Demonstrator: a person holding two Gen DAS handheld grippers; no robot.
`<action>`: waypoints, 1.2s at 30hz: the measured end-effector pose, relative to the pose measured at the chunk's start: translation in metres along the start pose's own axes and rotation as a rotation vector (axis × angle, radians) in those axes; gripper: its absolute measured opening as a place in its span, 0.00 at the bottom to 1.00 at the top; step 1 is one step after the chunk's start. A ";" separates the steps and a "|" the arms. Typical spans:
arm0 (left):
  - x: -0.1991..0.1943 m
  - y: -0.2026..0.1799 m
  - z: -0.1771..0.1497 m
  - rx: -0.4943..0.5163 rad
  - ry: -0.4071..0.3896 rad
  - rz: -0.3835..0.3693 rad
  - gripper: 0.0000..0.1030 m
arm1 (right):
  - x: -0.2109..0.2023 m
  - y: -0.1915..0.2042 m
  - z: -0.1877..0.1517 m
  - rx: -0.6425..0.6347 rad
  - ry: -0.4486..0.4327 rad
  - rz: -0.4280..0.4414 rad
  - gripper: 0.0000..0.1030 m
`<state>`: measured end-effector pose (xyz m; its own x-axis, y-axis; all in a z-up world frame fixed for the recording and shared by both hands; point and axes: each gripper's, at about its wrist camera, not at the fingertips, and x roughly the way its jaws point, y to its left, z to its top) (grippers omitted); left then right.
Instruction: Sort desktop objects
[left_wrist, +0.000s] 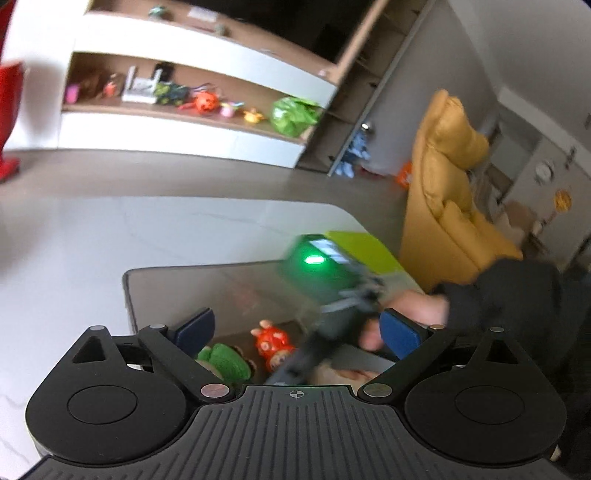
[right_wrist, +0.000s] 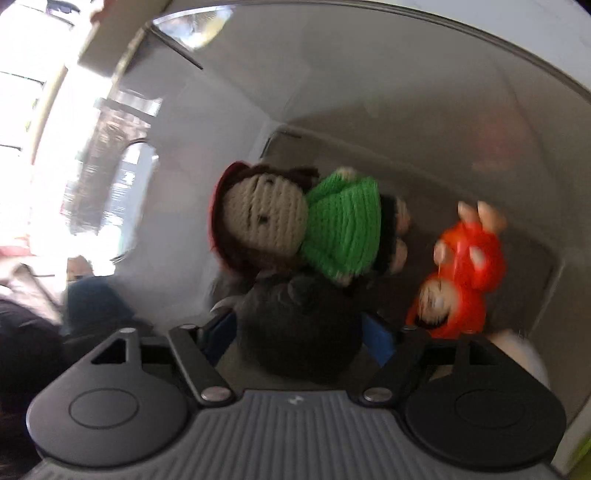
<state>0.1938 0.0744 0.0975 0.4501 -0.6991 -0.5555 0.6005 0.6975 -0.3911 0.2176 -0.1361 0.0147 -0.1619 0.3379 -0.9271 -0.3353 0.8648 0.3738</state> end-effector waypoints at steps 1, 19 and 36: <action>-0.001 -0.005 -0.002 0.008 0.001 -0.013 0.96 | 0.004 0.003 0.002 -0.015 -0.001 -0.024 0.79; -0.010 -0.024 -0.021 0.118 0.021 -0.086 0.98 | -0.012 0.033 -0.022 -0.088 -0.095 -0.071 0.71; -0.035 0.006 -0.015 -0.039 -0.040 -0.353 1.00 | -0.002 0.088 -0.052 -0.743 -0.231 -0.561 0.81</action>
<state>0.1718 0.1058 0.1040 0.2449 -0.9032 -0.3524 0.6986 0.4164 -0.5818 0.1400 -0.0802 0.0514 0.3613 0.0801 -0.9290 -0.8244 0.4930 -0.2781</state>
